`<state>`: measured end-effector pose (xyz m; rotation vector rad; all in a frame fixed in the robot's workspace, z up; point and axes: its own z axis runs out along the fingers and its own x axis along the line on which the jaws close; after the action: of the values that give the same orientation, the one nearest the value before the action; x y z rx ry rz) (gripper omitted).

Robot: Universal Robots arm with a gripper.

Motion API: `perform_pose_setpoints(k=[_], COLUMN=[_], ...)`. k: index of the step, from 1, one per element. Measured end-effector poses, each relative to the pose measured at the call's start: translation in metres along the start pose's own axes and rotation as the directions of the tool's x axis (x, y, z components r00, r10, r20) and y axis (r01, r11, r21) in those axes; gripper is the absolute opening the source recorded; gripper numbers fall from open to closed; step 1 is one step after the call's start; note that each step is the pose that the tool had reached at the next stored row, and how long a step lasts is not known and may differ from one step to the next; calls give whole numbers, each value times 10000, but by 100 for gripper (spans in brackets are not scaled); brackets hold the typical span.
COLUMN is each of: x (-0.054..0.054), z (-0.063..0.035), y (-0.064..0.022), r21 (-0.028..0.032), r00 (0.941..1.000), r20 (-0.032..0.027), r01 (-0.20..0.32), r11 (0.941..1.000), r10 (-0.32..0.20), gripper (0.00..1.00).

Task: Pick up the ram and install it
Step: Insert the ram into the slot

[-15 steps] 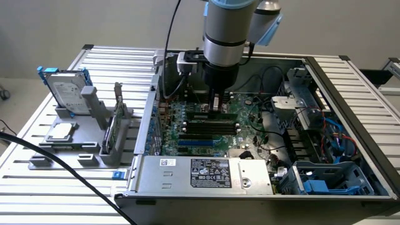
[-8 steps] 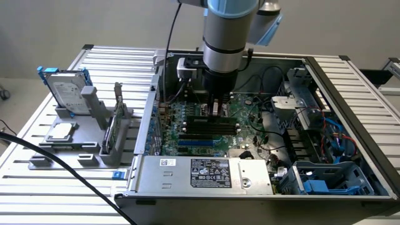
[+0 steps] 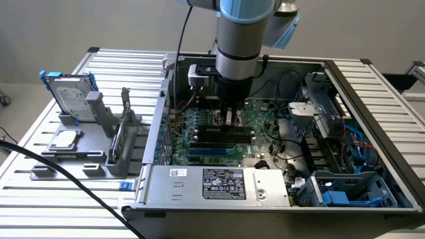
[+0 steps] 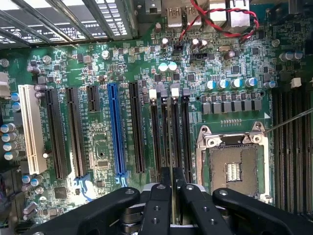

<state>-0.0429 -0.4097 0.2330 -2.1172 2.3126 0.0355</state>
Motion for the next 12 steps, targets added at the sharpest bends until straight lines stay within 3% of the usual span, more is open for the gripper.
perform_pose_setpoints(k=[12], x=[57], z=[-1], y=[-17], r21=[-2], r00=[9999], r20=[-1], r01=[135], r11=[9999], r10=[-135], gripper=[14])
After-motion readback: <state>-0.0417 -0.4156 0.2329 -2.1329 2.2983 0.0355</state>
